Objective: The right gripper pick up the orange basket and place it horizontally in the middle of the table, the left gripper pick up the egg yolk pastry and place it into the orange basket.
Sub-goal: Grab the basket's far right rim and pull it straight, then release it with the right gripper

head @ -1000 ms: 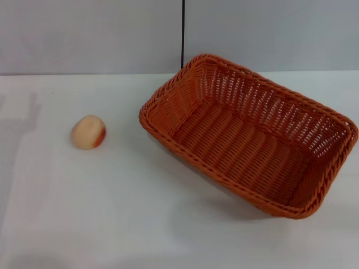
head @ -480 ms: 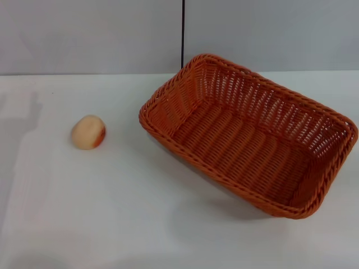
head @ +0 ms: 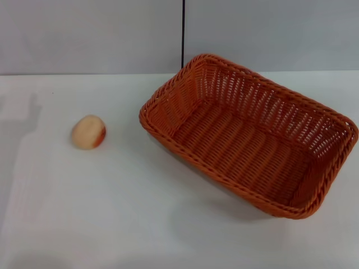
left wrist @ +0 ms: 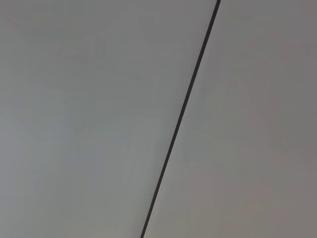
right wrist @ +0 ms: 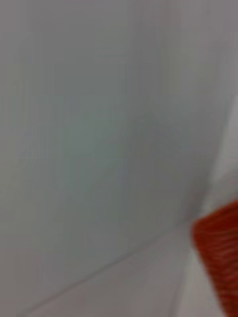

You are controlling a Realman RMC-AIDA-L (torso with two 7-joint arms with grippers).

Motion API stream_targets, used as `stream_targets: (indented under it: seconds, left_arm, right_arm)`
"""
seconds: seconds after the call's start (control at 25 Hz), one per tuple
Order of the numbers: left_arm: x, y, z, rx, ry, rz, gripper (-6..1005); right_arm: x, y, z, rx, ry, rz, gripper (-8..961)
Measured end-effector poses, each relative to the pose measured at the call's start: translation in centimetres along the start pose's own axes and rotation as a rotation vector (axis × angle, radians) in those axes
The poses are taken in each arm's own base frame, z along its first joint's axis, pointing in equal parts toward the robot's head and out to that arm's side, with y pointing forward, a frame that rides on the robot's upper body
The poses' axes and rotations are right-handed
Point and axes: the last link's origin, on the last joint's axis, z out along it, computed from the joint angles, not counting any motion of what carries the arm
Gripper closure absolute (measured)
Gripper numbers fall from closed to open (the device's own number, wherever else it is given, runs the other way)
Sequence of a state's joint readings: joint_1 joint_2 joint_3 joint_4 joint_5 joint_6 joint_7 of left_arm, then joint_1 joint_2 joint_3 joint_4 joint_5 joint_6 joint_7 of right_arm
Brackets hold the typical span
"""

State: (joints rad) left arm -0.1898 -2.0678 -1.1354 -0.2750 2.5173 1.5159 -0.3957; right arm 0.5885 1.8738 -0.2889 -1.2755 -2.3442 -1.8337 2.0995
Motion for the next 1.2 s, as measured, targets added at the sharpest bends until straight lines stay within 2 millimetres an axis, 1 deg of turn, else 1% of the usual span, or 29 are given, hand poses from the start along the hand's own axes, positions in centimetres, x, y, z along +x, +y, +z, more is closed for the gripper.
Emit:
stream_targets:
  seconds: [0.08, 0.12, 0.16, 0.2, 0.24, 0.32, 0.36, 0.4, 0.44, 0.6, 0.72, 0.84, 0.92, 1.04, 1.12, 1.16, 1.2]
  left_arm:
    - [0.0, 0.0, -0.2, 0.000, -0.004, 0.001, 275]
    - [0.0, 0.0, -0.2, 0.000, -0.004, 0.001, 275]
    - [0.0, -0.1, -0.5, 0.004, -0.008, 0.003, 275]
    - [0.0, -0.1, -0.5, 0.004, -0.008, 0.003, 275]
    - [0.0, -0.2, -0.6, 0.006, -0.009, 0.003, 275]
    - [0.0, -0.2, -0.6, 0.006, -0.009, 0.003, 275]
    - [-0.1, -0.2, -0.6, 0.007, -0.011, 0.003, 275]
    - [-0.1, -0.2, -0.6, 0.007, -0.011, 0.003, 275]
    - [-0.1, -0.1, -0.7, 0.007, -0.012, 0.002, 275]
    - [-0.1, -0.1, -0.7, 0.006, -0.013, 0.002, 275]
    - [-0.2, -0.1, -0.7, 0.004, -0.017, 0.001, 275]
    - [-0.3, -0.1, -0.7, 0.003, -0.021, 0.001, 275]
    - [-0.3, -0.1, -0.6, 0.002, -0.023, 0.002, 275]
    - [-0.3, 0.0, -0.6, 0.000, -0.026, 0.001, 275]
    - [-0.4, 0.0, -0.6, -0.001, -0.030, 0.002, 275]
    - [-0.4, 0.0, -0.5, -0.002, -0.031, 0.003, 275]
    - [-0.4, 0.0, -0.5, -0.002, -0.031, 0.003, 275]
  right_arm:
    - [-0.7, 0.4, 1.0, -0.002, 0.077, -0.016, 252]
    - [-1.6, 1.0, 2.2, -0.008, 0.161, -0.047, 252]
    - [-1.8, 1.3, 2.7, -0.016, 0.182, -0.059, 252]
    - [-1.8, 1.3, 2.7, -0.016, 0.182, -0.059, 251]
    - [-2.1, 1.8, 3.5, -0.033, 0.214, -0.073, 251]
    - [-2.2, 2.0, 3.8, -0.043, 0.226, -0.076, 251]
    - [-2.1, 2.5, 4.7, -0.074, 0.262, -0.082, 251]
    - [-2.1, 2.5, 4.7, -0.074, 0.262, -0.082, 251]
    - [-1.8, 2.9, 5.8, -0.107, 0.299, -0.083, 252]
    - [-1.1, 3.2, 7.6, -0.142, 0.349, -0.080, 252]
    - [-0.8, 3.3, 8.3, -0.147, 0.363, -0.079, 252]
    - [-0.3, 3.4, 9.4, -0.157, 0.384, -0.078, 253]
    - [-0.1, 3.5, 9.7, -0.158, 0.389, -0.078, 253]
    - [0.6, 3.6, 10.8, -0.163, 0.416, -0.077, 253]
    - [0.8, 3.6, 11.0, -0.164, 0.422, -0.077, 253]
    - [1.2, 3.7, 11.6, -0.165, 0.432, -0.072, 253]
    - [1.2, 3.7, 11.6, -0.165, 0.432, -0.072, 254]
